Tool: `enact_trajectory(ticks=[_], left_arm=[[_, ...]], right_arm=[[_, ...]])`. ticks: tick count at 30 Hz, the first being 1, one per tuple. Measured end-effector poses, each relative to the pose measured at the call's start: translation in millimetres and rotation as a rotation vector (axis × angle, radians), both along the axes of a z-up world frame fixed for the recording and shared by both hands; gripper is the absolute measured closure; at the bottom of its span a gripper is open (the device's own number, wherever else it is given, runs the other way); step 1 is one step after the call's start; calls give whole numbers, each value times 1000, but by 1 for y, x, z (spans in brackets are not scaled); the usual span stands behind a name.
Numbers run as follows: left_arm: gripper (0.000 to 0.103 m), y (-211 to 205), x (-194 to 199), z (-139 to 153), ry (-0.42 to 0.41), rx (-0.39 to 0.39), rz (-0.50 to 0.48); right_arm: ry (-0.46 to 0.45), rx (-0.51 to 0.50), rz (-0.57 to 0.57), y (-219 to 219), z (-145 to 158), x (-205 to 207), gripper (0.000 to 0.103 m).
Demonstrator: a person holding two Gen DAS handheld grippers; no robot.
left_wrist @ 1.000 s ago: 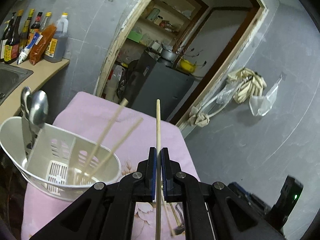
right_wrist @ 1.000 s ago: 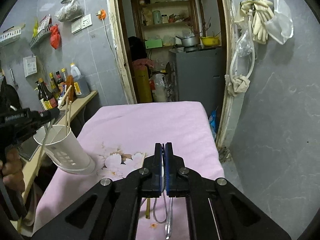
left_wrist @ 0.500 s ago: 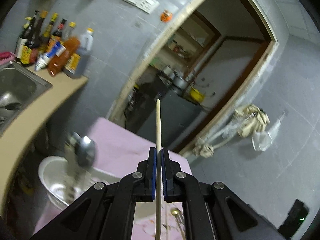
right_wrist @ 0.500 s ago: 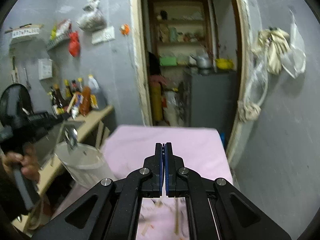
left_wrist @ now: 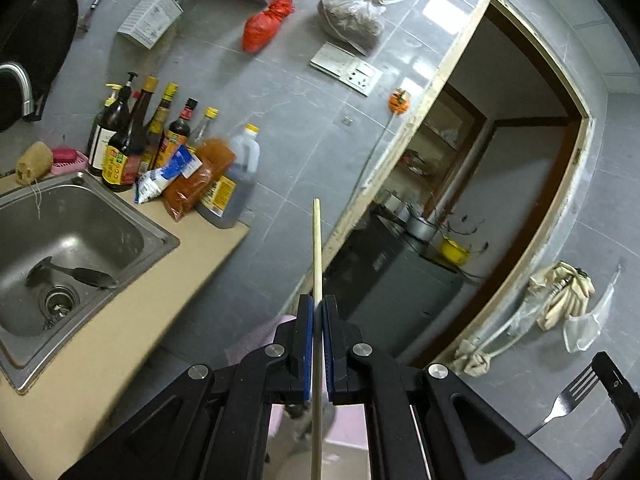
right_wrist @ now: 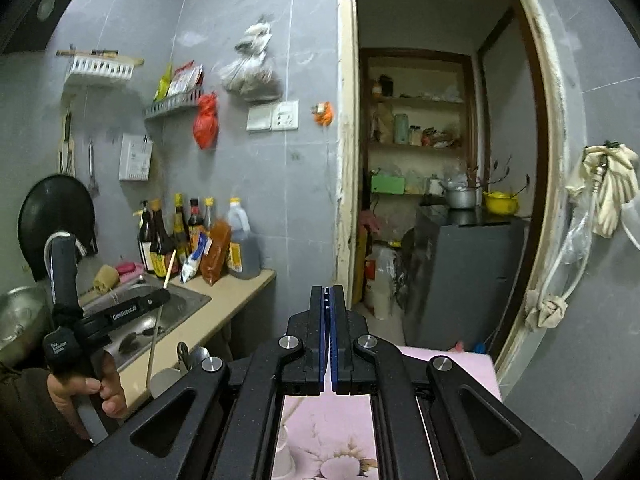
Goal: Organize utensils
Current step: 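Drop the chopstick into the basket with the left tool while the right tool drops the fork in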
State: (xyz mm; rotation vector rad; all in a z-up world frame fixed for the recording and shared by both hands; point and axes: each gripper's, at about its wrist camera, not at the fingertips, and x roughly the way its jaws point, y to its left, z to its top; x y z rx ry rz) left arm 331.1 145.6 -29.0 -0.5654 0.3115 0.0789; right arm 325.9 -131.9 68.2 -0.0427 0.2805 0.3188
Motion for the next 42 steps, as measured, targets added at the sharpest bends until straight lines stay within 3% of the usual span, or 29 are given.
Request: enact_trajectory(ticks=[8, 20, 39, 41, 42], left_arm=[[98, 2, 17, -19, 5, -19, 6], [98, -7, 11, -38, 8, 0, 29], [96, -22, -9, -39, 89, 125, -55], [93, -26, -11, -38, 101, 137, -63], [91, -27, -12, -37, 105, 142, -72]], right_arm=[[60, -82, 39, 32, -28, 12, 101], [120, -107, 65, 37, -47, 18, 101], [182, -60, 94, 27, -53, 14, 99], [182, -49, 82, 23, -51, 13, 95], [180, -43, 73, 20, -51, 12, 86]])
